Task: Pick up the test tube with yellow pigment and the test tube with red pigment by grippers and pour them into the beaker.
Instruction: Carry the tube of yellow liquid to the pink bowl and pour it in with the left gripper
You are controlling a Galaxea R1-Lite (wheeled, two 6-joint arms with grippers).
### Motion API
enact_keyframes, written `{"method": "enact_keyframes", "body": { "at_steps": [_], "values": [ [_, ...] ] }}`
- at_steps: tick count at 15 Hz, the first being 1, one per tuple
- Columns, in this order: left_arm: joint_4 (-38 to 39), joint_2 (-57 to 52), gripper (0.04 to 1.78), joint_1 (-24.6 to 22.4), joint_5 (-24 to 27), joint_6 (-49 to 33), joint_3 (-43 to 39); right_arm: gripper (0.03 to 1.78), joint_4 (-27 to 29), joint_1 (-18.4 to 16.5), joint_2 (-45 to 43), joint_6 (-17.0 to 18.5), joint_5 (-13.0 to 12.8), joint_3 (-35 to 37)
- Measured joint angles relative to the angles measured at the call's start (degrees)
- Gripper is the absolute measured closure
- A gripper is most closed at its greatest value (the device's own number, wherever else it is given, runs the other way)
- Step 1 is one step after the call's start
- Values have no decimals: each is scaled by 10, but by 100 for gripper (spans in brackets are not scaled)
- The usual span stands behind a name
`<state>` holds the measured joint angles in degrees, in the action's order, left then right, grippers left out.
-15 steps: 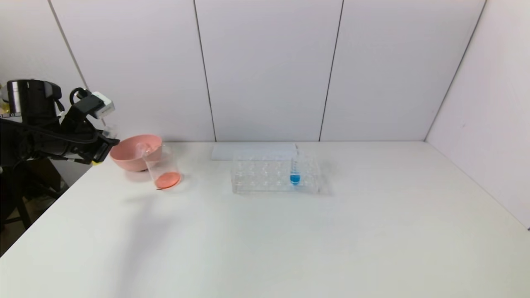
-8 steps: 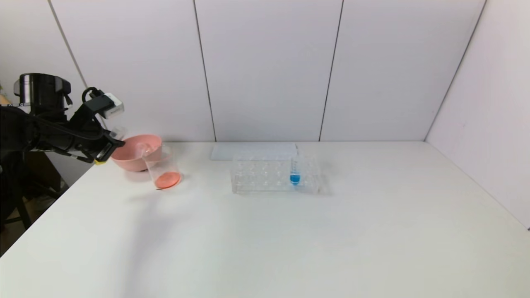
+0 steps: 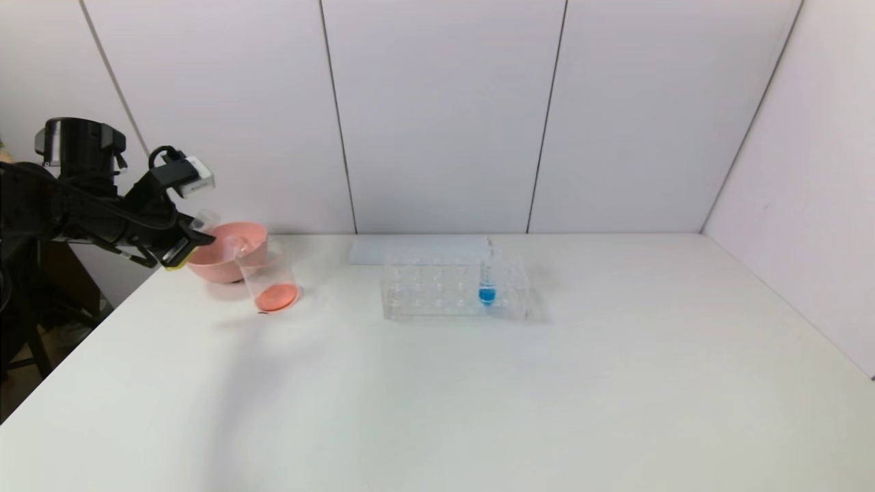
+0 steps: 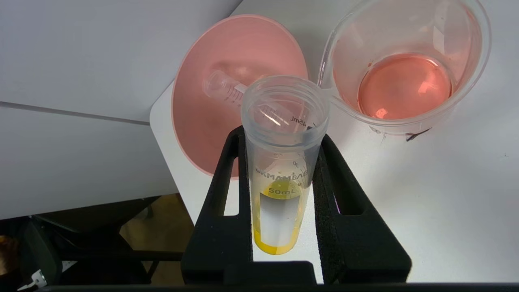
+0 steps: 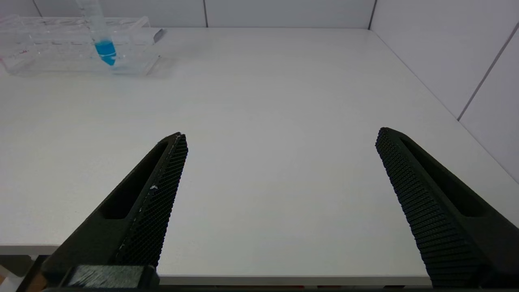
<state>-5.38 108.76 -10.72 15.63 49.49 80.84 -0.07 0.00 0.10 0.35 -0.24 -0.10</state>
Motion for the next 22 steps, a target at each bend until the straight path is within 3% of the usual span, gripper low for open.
{"method": "enact_keyframes", "body": {
  "at_steps": [6,10,22],
  "values": [
    [-22,9,137,2,9,39,29,11,0,0,0,0,0,0],
    [-102,16,137,2,34,80,68,11,0,0,0,0,0,0],
    [-237,62,137,6,35,165,183,11,0,0,0,0,0,0]
  ]
}}
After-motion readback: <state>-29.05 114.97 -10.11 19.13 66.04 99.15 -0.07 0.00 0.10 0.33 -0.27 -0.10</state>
